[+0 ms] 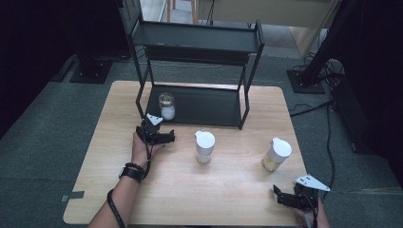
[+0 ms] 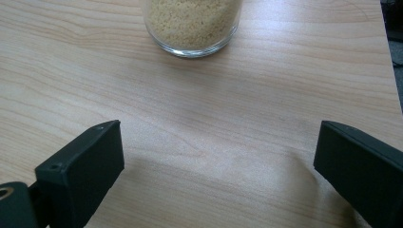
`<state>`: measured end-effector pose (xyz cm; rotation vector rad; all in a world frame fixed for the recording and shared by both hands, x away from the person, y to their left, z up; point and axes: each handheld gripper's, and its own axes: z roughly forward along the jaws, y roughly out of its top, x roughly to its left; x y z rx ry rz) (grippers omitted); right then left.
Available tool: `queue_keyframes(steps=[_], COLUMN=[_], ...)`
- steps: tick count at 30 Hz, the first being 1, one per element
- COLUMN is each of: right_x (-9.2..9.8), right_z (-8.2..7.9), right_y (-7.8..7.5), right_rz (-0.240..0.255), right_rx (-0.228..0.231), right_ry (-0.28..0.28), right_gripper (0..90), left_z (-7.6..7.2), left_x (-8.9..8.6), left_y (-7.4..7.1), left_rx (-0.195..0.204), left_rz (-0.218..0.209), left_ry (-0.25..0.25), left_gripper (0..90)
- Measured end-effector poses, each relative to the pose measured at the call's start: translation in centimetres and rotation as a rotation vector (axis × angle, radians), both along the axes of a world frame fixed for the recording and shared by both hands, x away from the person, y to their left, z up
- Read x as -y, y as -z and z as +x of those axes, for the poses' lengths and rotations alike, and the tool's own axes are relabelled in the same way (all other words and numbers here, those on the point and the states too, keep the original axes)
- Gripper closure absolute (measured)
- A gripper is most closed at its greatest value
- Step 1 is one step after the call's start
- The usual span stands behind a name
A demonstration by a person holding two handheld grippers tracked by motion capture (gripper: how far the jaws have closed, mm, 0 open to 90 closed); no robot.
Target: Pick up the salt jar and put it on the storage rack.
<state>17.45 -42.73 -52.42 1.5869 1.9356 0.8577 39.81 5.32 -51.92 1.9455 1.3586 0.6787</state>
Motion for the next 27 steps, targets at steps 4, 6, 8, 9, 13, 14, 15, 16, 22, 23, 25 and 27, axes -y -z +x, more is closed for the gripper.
queue_keyframes(steps=[4,6,8,9,13,14,15,16,22,23,25,27], right_x=[0.0,0.0,0.0,0.0,0.0,0.0,0.0,0.0,0.0,0.0,0.0,0.0], right_z=[0.0,0.0,0.0,0.0,0.0,0.0,0.0,0.0,0.0,0.0,0.0,0.0], right_y=[0.0,0.0,0.0,0.0,0.0,0.0,0.0,0.0,0.0,0.0,0.0,0.0], right_rz=[-0.001,-0.001,-0.001,-0.001,0.001,0.000,0.000,0.000,0.000,-0.001,0.000,0.000], right_rx=[-0.001,-0.001,-0.001,0.000,0.005,0.005,0.004,0.003,0.001,0.001,0.001,0.001], right_ry=[0.004,0.004,0.006,0.006,0.005,0.006,0.007,0.008,0.013,0.014,0.016,0.018], right_gripper=[2.4,2.4,2.4,2.4,2.4,2.4,2.4,2.4,2.4,2.4,2.4,2.4], left_z=[-0.6,-0.9,-1.2,-1.4,-2.2,-2.4,-2.6,-2.8,-3.8,-4.0,-4.3,-4.6], left_x=[-0.3,-0.6,-0.9,-1.0,-1.6,-1.9,-2.0,-2.2,-2.8,-2.9,-3.1,-3.3], left_y=[0.0,0.0,0.0,0.0,0.0,0.0,0.0,0.0,0.0,0.0,0.0,0.0], left_rx=[0.000,-0.004,-0.006,-0.006,-0.007,-0.009,-0.011,-0.013,-0.008,-0.007,-0.008,-0.008], left_rz=[0.013,0.007,-0.001,-0.004,-0.013,-0.016,-0.020,-0.020,-0.018,-0.019,-0.022,-0.025], left_ry=[0.011,0.010,0.018,0.021,0.023,0.023,0.022,0.023,0.032,0.033,0.031,0.032], left_gripper=[1.6,1.6,1.6,1.6,1.6,1.6,1.6,1.6,1.6,1.6,1.6,1.6])
